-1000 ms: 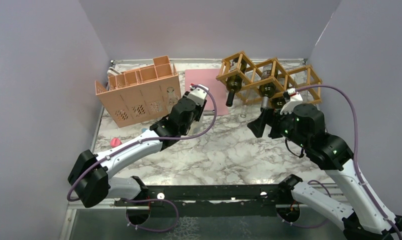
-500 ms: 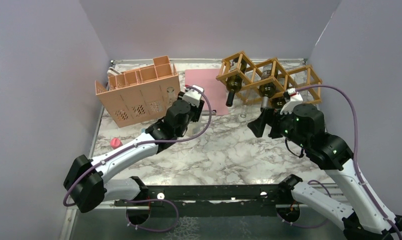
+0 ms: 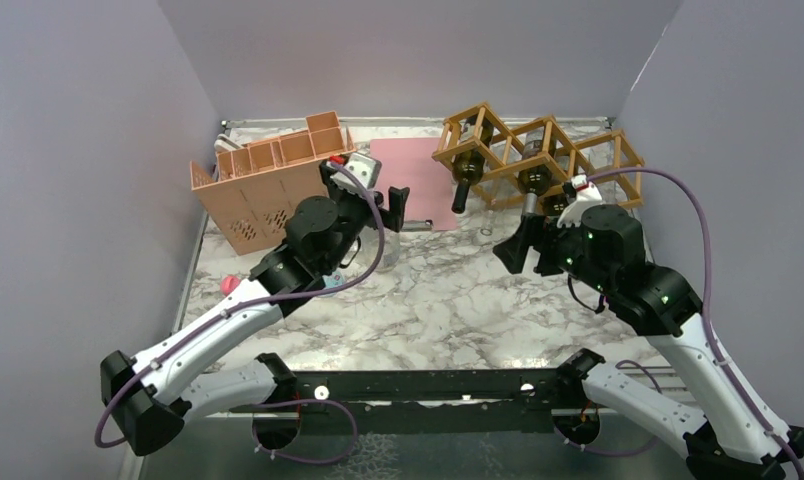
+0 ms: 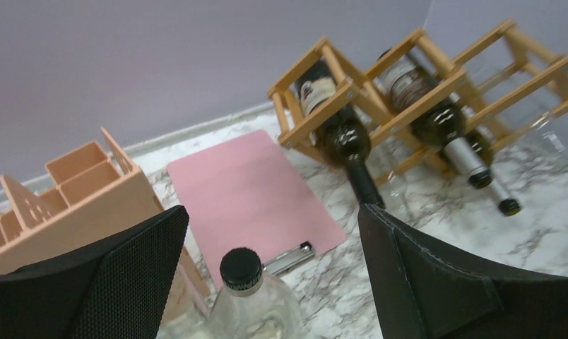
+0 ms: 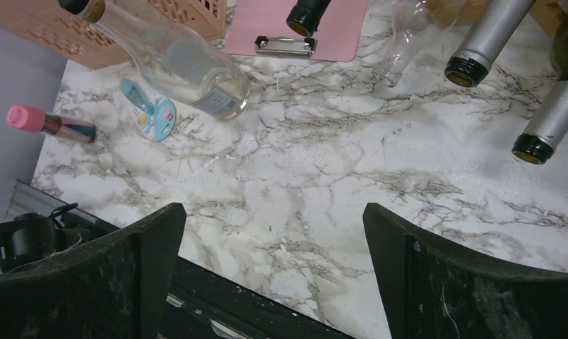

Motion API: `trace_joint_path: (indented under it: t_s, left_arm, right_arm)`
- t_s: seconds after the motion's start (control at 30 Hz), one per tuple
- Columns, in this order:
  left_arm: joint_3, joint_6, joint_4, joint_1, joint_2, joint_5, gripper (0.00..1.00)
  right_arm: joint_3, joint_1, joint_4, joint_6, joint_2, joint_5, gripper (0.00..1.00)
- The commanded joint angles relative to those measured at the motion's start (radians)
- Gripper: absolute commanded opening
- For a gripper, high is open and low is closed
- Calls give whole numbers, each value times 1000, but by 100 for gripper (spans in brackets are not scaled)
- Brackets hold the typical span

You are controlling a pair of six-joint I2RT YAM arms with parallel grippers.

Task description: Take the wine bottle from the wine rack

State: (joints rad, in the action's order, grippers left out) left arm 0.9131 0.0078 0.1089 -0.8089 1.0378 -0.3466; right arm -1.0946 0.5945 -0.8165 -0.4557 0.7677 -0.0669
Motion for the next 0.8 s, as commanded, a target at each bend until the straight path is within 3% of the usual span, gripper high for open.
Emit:
trace_joint_path:
  t_s: [0.0, 0.2, 0.4, 0.77]
  left_arm:
    - [91, -58, -15, 0, -80, 119, 97]
    - [96, -85, 75, -1, -55, 258, 98]
    - [29, -49, 194, 0, -45, 399, 99]
    - [-160, 41, 277, -3, -162, 445, 99]
  right_arm:
    - [5, 4, -9, -14, 0, -27, 100]
    - [85, 4, 41, -64, -3, -27, 100]
    - [46, 3, -10, -80, 65, -80, 100]
    - [-129, 4, -143, -34, 211, -284, 100]
